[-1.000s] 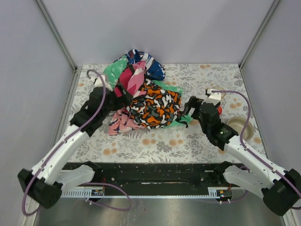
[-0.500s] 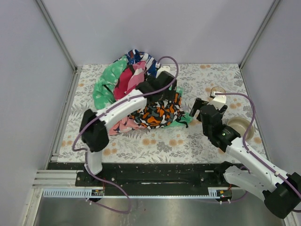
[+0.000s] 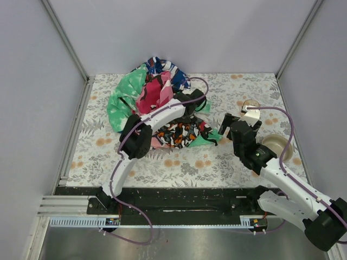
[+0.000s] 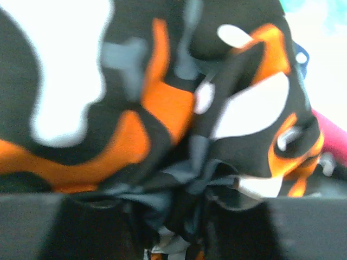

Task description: Pick out a specific cloth from the pile

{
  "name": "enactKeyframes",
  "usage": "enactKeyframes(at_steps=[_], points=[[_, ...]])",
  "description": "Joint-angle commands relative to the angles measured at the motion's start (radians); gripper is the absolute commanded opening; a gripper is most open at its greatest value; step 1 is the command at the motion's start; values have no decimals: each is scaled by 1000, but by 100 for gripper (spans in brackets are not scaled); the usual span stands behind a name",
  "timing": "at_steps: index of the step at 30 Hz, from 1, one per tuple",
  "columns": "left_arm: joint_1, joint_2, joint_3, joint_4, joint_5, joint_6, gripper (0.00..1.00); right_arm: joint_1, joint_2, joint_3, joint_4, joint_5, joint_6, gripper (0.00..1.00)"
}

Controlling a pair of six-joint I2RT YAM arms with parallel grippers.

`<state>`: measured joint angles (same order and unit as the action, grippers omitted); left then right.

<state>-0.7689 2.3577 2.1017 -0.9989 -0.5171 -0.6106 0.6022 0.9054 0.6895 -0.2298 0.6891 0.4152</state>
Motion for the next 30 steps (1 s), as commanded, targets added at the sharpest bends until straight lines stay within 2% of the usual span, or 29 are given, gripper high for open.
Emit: enactKeyframes(at_steps=[1,2,8,12,16,23,30], points=[[115,-9,43,-84,-32,-12,10,1,-11,-7,44,18,-7,99],[135,-37,55,-78,-37,-3,0,1,-13,-10,47,18,-9,99],[195,-297,61,29,-234,98,0,1,-8,-10,52,21,-10,100],[272,-443,50,71,-264,155,0,-1,3,-7,53,17,-10,99],[380,-514,9,71,-296,172,0,-2,13,-5,60,1,-9,99],[595,-563,-160,167,-184,172,0,-1,81,24,96,-101,-39,100],[738,-503,-164,164,-67,130,0,-1,262,100,208,-318,-73,99]])
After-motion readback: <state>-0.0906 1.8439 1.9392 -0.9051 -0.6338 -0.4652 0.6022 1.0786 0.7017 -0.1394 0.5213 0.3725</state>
